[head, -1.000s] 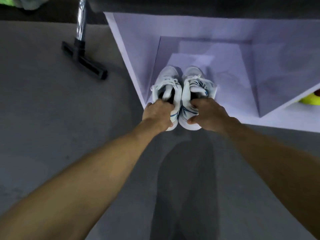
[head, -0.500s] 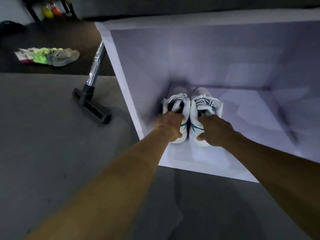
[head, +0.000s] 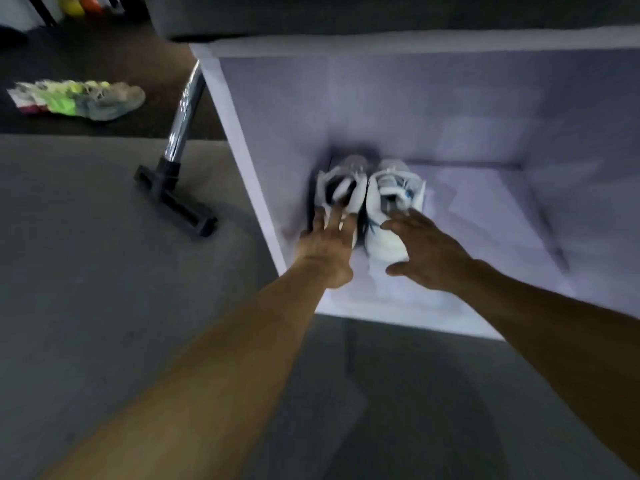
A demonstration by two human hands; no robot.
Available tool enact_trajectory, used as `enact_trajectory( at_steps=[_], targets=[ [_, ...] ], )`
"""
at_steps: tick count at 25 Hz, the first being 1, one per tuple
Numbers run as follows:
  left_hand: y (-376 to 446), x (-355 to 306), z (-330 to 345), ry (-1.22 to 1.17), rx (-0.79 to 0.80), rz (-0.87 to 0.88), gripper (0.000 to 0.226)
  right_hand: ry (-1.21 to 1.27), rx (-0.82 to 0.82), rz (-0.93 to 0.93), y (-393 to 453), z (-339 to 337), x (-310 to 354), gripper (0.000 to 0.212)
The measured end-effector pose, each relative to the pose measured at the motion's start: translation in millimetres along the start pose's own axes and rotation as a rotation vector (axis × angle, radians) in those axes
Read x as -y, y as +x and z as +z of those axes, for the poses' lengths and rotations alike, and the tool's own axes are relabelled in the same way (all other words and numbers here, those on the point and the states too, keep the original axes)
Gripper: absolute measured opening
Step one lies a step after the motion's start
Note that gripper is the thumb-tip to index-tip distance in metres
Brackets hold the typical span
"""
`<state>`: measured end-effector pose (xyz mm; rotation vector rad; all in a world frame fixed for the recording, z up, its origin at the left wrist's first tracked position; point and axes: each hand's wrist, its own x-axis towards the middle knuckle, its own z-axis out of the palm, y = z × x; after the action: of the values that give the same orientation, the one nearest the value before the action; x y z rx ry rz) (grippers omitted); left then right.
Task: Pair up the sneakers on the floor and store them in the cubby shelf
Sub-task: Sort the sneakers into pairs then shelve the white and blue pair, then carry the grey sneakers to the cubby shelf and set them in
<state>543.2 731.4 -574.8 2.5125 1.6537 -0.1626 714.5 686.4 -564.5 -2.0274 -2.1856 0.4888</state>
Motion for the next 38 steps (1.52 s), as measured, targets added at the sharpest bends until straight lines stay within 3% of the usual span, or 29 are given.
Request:
enact_trajectory(
  at_steps=[9,13,17,24,30,38],
  targets=[
    [-218,-46,-69,-0.039,0.528,0.066,0.086,0.086,0.526,0.174,-222,-37,91,0.084],
    [-300,-71,-134,-0.029,0.727,0.108,0.078,0.143,0.693,0.253,-300,-104,129,0.082],
    [-362,-92,-227,-0.037,0.801,0.134,0.077,0.181,0.747,0.299,-355,-193,162,0.08],
    [-425,-91,-398,-0.121,0.817,0.05,0.079,0.22,0.735,0.317,-410,-360,214,0.072],
    [-466,-89,-510,-0.22,0.701,-0.065,0.073,0.184,0.651,0.259,-434,-463,253,0.073],
    [-534,-96,-532,-0.419,0.644,-0.313,0.083,0.056,0.663,0.097,-459,-488,285,0.07]
  ],
)
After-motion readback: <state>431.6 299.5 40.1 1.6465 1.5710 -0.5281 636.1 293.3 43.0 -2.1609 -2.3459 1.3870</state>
